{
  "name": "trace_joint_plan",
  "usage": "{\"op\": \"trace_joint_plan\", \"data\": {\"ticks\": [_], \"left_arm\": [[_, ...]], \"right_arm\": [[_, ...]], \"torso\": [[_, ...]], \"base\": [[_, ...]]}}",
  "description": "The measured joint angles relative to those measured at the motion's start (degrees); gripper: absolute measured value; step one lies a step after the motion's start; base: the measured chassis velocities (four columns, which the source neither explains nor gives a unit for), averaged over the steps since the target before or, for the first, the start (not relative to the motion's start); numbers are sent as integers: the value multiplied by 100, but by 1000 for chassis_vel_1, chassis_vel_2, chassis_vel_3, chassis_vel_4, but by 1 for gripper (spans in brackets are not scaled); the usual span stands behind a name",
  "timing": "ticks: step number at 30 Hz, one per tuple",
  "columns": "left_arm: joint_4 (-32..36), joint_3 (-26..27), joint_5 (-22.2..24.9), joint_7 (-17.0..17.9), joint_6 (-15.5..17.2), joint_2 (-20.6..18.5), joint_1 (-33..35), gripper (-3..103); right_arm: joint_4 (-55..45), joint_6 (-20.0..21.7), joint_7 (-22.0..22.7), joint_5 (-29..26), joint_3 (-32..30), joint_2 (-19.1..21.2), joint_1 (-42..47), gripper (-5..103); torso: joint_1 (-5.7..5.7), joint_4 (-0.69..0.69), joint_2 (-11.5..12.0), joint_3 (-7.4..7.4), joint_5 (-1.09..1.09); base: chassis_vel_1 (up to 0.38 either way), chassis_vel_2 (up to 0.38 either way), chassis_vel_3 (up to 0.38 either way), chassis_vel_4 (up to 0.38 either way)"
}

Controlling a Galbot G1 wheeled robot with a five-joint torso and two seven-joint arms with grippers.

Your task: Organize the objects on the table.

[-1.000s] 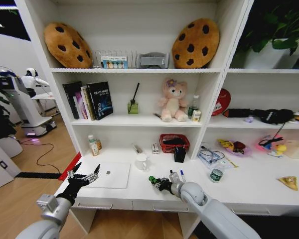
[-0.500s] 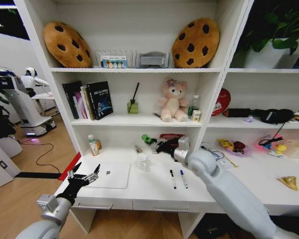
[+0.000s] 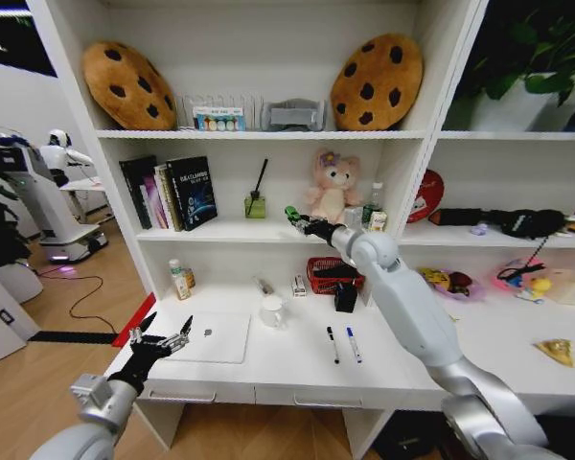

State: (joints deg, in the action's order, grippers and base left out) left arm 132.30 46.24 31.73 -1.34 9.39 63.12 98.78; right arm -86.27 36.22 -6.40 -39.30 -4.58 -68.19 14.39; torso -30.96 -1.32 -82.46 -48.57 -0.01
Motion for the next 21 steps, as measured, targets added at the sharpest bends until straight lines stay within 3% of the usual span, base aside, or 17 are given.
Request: {"op": "trace_joint_plan", "data": {"ticks": [15, 20, 21], "left_arm": [[0, 0, 0, 0, -1, 0, 0, 100], [0, 0, 0, 0, -1, 0, 0, 100], [0, 0, 0, 0, -1, 0, 0, 100]], "right_arm": [[852, -82, 327, 276, 332, -300, -239, 32], [929, -104, 486, 273, 436, -402, -312, 52], [929, -104, 486, 273, 436, -402, -312, 52]], "torso": [[0, -1, -1, 0, 1], [0, 0, -1, 0, 1], [0, 0, -1, 0, 1]], "base": [[0, 0, 0, 0], [0, 0, 0, 0], [0, 0, 0, 0]]}}
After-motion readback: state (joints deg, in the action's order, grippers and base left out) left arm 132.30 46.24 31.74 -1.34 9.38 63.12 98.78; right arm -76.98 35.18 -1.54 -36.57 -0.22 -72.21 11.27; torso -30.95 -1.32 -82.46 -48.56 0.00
